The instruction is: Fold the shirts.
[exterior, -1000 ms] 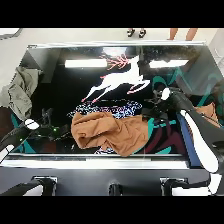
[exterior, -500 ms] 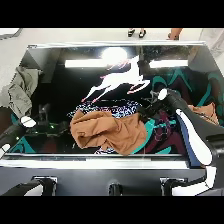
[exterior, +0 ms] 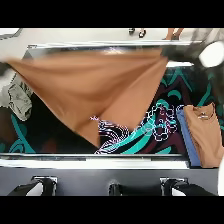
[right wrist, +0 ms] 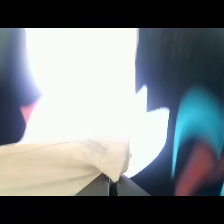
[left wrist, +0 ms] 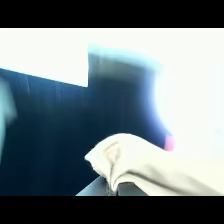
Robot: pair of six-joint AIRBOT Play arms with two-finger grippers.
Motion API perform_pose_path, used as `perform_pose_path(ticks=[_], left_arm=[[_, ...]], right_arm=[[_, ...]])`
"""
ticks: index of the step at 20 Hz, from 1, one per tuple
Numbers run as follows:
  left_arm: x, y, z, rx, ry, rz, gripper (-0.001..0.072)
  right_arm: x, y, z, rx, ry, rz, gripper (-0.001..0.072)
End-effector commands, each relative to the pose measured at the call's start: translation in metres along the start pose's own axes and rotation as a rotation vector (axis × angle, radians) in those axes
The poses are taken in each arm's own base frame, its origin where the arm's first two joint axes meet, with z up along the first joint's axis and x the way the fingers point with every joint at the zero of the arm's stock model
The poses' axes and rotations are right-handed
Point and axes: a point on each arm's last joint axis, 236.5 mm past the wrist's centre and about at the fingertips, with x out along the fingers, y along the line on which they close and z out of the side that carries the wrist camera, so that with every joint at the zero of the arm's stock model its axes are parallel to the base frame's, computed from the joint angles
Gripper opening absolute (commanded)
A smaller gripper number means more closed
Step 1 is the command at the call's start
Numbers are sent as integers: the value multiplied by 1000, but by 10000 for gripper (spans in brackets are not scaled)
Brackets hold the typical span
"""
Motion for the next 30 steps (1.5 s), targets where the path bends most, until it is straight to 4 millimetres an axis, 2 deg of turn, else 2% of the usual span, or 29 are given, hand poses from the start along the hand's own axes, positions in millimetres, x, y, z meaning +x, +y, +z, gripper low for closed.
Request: perform_pose_path(ticks=[1,3,4,7,9,10,11,12,13,14,16,18,20,21,23,25,26,30], left_arm=[[-128,-28,126,78,-391,26,27],[-178,-50,151,79,-520,-16,27],[-200,-58,159,61,-580,-34,27],[-244,-70,173,40,-700,-60,27],[-261,-75,176,31,-743,-69,27],[-263,-75,176,32,-745,-69,28],[-259,-74,173,35,-727,-66,27],[-247,-71,167,36,-682,-57,27],[-227,-65,156,36,-606,-40,27],[-198,-54,137,34,-494,-15,27],[-128,-30,82,24,-235,18,27],[-50,-3,6,3,18,31,28],[21,27,-77,-45,202,55,28],[53,41,-118,-90,271,66,28],[100,57,-190,-185,390,74,29],[132,63,-241,-250,492,72,29],[143,61,-258,-279,528,65,29],[172,43,-305,-329,618,30,29]], right_arm=[[-139,2,110,-43,-396,-16,44],[-192,6,125,-40,-493,1,44],[-212,6,128,-39,-523,6,44],[-254,8,133,-36,-588,18,44],[-268,8,133,-35,-606,21,44],[-270,8,133,-35,-605,20,44],[-267,6,130,-35,-588,16,44],[-257,4,122,-36,-544,5,45],[-237,0,108,-34,-461,-12,45],[-211,-5,85,-30,-338,-37,45],[-143,-25,22,-31,-33,-120,45],[-64,-42,-42,-47,205,-178,45],[16,-51,-93,-41,310,-191,45],[50,-54,-112,-1,329,-198,46],[111,-58,-143,111,344,-211,46],[150,-58,-173,249,365,-220,46],[164,-56,-189,310,386,-220,46],[192,-47,-239,416,495,-202,46]])
